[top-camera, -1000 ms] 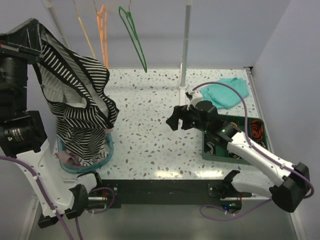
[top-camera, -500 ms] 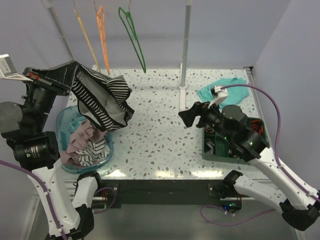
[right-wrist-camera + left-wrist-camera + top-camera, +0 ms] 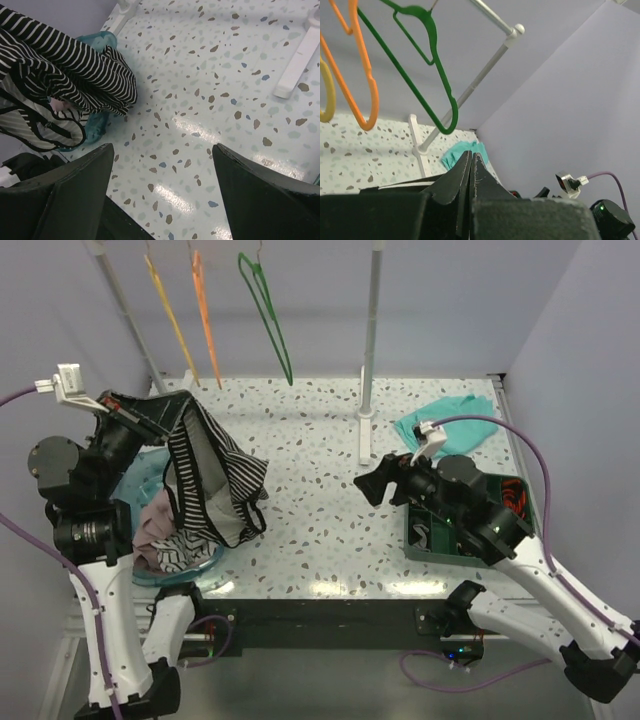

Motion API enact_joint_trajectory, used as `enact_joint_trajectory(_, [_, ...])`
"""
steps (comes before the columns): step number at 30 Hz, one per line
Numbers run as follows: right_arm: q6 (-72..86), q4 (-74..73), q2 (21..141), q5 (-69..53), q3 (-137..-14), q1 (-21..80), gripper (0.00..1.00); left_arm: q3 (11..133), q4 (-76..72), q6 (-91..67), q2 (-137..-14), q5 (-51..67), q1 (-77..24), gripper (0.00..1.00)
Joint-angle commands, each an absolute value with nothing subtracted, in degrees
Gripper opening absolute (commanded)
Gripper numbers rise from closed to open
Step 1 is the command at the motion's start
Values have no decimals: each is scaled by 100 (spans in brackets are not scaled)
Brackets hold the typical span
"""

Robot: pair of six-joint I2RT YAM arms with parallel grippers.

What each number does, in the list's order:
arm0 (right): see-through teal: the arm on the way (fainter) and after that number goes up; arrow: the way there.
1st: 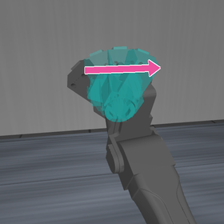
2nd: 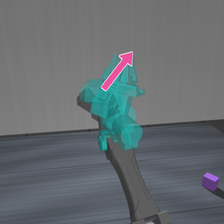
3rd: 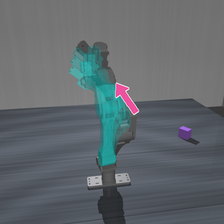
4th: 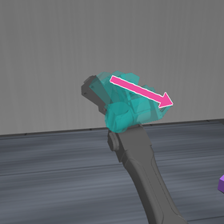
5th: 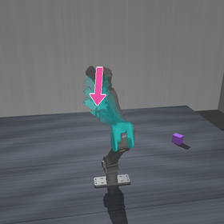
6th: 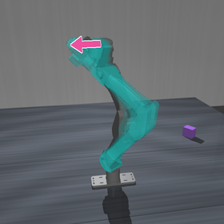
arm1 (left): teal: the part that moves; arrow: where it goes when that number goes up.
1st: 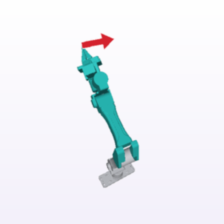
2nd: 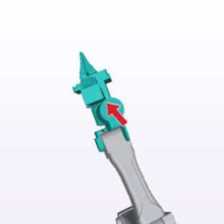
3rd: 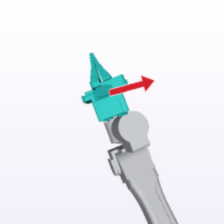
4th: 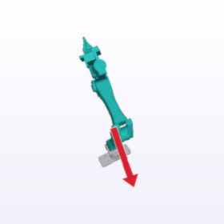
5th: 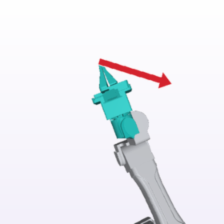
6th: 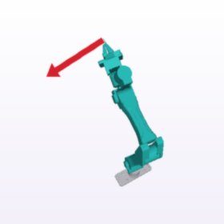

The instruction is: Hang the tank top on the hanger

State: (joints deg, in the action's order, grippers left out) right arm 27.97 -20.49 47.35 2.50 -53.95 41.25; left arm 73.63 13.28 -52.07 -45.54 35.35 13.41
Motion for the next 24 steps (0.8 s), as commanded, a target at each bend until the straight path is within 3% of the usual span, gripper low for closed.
enact_joint_trajectory(1, [2970, -1793, 4676, 17, -5177, 4140, 84, 6909, 888, -5300, -4438, 3008, 556, 0])
enact_joint_trajectory(4, [3014, -1697, 4737, -149, -5045, 4148, 84, 6444, 800, -5125, -4544, 2025, -568, 0])
enact_joint_trajectory(8, [3129, -1591, 4685, -220, -4730, 4157, 84, 5872, 608, -4817, -4772, 100, -2788, 0])
enact_joint_trajectory(11, [3173, -1635, 4545, -123, -4501, 4166, 84, 5556, 292, -4834, -5106, -807, -3609, 0])
enact_joint_trajectory(18, [3208, -1557, 4622, 316, -3850, 4184, 83, 5643, -177, -4658, -6195, -1299, -4254, 0])
enact_joint_trajectory(24, [3147, -811, 5237, 405, -3393, 4175, 80, 4854, 456, -4422, -5863, -2127, -4245, 2])
